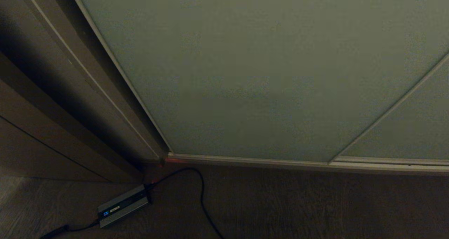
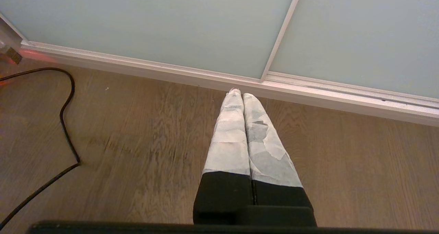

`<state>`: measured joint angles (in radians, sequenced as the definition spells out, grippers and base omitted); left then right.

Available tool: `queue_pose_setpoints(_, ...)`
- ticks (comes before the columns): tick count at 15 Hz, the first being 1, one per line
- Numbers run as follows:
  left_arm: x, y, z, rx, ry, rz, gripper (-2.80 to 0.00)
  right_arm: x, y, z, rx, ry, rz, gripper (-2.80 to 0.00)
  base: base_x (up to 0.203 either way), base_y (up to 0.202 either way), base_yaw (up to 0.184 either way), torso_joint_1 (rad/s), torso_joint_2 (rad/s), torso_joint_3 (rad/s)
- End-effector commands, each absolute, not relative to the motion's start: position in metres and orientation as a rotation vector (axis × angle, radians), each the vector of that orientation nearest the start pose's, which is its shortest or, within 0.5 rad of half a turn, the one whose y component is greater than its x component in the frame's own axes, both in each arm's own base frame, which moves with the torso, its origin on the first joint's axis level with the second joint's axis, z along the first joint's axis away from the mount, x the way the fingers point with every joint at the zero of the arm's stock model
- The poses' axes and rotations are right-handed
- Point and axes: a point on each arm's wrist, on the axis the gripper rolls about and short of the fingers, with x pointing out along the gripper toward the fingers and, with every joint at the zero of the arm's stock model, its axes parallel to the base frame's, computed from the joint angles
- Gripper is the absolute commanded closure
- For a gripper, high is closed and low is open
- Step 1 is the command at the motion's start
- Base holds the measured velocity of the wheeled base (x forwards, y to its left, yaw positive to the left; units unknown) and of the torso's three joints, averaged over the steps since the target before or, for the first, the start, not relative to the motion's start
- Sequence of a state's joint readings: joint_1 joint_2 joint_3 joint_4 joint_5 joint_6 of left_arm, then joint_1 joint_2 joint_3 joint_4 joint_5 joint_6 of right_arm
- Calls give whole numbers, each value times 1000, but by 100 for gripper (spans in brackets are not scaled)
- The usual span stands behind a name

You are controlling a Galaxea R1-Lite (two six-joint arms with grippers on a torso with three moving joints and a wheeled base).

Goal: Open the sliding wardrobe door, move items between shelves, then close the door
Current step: Open the door

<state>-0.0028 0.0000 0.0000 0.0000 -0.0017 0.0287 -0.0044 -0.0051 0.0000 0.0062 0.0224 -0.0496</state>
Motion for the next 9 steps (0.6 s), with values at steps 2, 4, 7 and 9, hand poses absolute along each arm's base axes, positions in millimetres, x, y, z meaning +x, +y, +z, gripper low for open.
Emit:
queue_pose_setpoints(2,-23,0,75,29,0,-5,0,-23,1,74,-50,9,19,0,0,0,0,0,0,0)
queue_pose_setpoints(4,-23,0,75,29,0,-5,0,-23,1,74,-50,9,19,0,0,0,0,0,0,0)
queue_pose_setpoints(7,-23,0,76,29,-1,-5,0,-23,1,74,-50,9,19,0,0,0,0,0,0,0)
queue_pose_setpoints(9,-23,0,75,29,0,-5,0,-23,1,74,-50,9,19,0,0,0,0,0,0,0)
